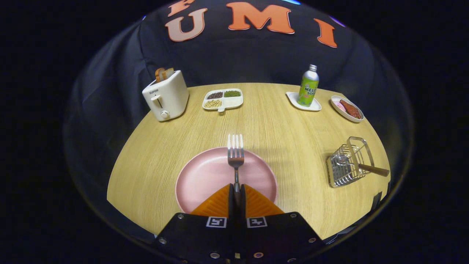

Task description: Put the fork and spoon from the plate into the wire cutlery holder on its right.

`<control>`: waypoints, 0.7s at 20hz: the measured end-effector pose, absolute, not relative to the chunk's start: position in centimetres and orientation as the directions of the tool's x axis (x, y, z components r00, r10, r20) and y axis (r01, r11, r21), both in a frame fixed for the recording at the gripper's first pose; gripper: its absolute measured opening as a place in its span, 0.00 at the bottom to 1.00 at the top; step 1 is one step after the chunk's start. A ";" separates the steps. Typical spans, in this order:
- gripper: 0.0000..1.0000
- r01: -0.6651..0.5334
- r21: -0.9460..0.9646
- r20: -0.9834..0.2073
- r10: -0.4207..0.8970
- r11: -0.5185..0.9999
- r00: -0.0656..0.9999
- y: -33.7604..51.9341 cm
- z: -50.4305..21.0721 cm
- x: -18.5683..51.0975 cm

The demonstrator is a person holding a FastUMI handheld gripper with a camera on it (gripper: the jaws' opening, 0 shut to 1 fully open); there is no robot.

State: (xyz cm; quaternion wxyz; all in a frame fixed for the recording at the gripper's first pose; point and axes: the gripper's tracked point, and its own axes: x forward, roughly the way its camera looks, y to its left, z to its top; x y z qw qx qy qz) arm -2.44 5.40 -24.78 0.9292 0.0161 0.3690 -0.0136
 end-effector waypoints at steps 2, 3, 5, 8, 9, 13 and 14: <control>0.05 0.071 0.028 -0.675 -0.033 0.997 0.737 3.2 -23.7 -2.8; 0.05 0.087 0.026 -0.673 -0.047 0.996 0.738 2.2 -23.4 -3.0; 0.05 0.118 0.015 -0.661 -0.079 0.993 0.746 -0.1 -22.4 -3.5; 0.06 0.155 0.005 -0.658 -0.114 0.988 0.745 -3.1 -21.5 -4.3; 0.06 0.168 -0.001 -0.657 -0.127 0.986 0.743 -4.3 -21.2 -4.6; 0.06 0.222 -0.057 -0.661 -0.203 0.973 0.722 -9.5 -20.5 -5.4; 0.05 0.229 -0.060 -0.668 -0.209 0.972 0.714 -10.4 -20.6 -5.5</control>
